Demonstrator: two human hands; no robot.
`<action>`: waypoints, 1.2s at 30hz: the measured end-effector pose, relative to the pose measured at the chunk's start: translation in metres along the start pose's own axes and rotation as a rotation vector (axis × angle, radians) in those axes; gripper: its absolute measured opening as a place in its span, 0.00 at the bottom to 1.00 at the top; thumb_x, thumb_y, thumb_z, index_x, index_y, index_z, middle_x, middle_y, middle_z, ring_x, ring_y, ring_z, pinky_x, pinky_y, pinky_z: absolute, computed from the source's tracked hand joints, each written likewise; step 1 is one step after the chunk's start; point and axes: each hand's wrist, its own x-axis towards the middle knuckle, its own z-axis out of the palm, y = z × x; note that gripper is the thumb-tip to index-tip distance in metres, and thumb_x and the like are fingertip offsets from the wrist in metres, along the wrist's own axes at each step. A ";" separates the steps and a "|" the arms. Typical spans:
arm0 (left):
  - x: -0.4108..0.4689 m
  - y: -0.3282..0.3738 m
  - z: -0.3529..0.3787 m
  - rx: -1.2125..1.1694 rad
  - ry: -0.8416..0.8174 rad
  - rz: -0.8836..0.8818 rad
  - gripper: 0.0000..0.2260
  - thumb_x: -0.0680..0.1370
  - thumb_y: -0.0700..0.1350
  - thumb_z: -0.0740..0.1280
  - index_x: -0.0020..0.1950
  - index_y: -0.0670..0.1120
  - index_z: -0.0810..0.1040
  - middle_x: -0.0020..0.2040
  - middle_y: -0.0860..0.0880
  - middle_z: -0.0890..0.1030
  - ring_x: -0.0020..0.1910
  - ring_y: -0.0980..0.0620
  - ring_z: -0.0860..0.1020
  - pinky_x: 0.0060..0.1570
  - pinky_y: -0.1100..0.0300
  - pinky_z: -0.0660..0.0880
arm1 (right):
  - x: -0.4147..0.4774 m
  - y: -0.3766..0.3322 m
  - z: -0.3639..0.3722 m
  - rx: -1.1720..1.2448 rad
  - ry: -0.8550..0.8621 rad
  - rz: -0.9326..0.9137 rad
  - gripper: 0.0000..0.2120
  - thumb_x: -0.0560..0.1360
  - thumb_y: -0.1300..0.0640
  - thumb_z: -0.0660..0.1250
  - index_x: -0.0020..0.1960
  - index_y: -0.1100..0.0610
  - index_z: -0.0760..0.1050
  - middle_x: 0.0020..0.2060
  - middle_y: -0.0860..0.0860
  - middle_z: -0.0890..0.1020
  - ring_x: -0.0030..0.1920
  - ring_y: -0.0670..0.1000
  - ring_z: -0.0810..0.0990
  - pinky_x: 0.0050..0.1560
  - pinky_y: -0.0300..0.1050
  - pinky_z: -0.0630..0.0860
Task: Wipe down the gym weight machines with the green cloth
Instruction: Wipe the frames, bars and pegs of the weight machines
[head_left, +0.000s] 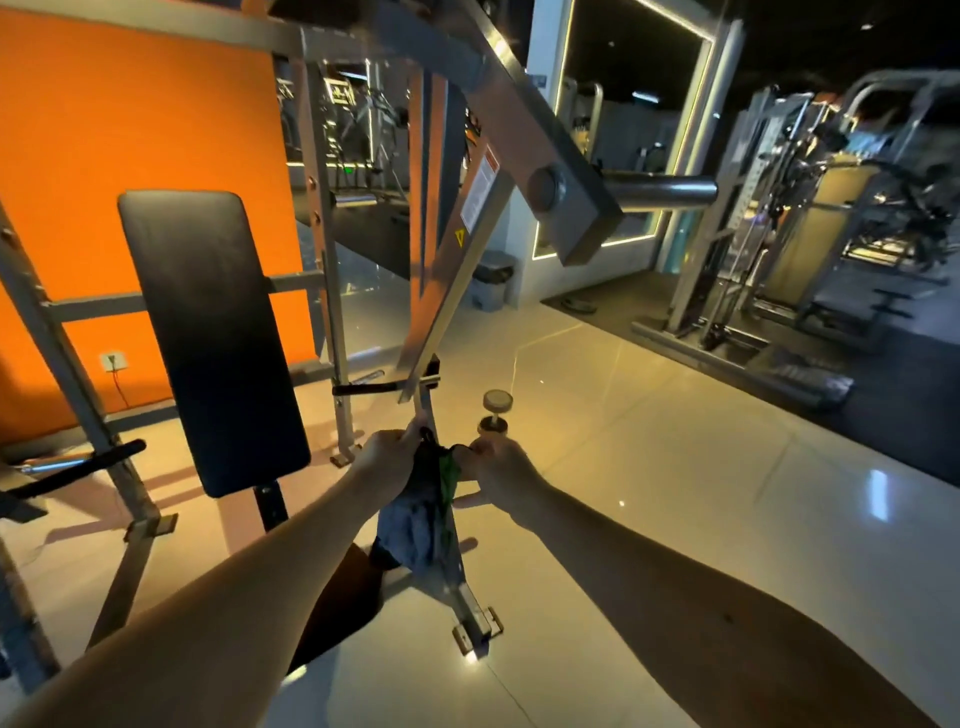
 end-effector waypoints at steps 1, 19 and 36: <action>0.003 -0.001 0.006 0.053 -0.054 0.032 0.25 0.81 0.68 0.55 0.45 0.49 0.78 0.48 0.43 0.81 0.48 0.46 0.79 0.53 0.51 0.75 | -0.003 0.008 -0.007 0.026 0.006 0.008 0.06 0.80 0.56 0.67 0.47 0.57 0.75 0.48 0.61 0.82 0.47 0.59 0.85 0.48 0.55 0.85; -0.022 0.107 0.345 0.237 -0.616 0.198 0.17 0.75 0.56 0.71 0.57 0.46 0.79 0.53 0.39 0.82 0.53 0.44 0.81 0.57 0.45 0.79 | -0.033 0.198 -0.344 0.539 0.135 0.166 0.06 0.81 0.58 0.69 0.54 0.60 0.74 0.52 0.60 0.84 0.50 0.59 0.85 0.50 0.56 0.84; 0.123 0.253 0.618 0.130 -0.636 0.310 0.15 0.70 0.53 0.72 0.53 0.47 0.83 0.50 0.43 0.84 0.54 0.39 0.82 0.58 0.33 0.78 | 0.072 0.334 -0.643 0.529 -0.035 0.306 0.32 0.66 0.62 0.80 0.68 0.57 0.73 0.62 0.57 0.82 0.64 0.61 0.80 0.65 0.65 0.77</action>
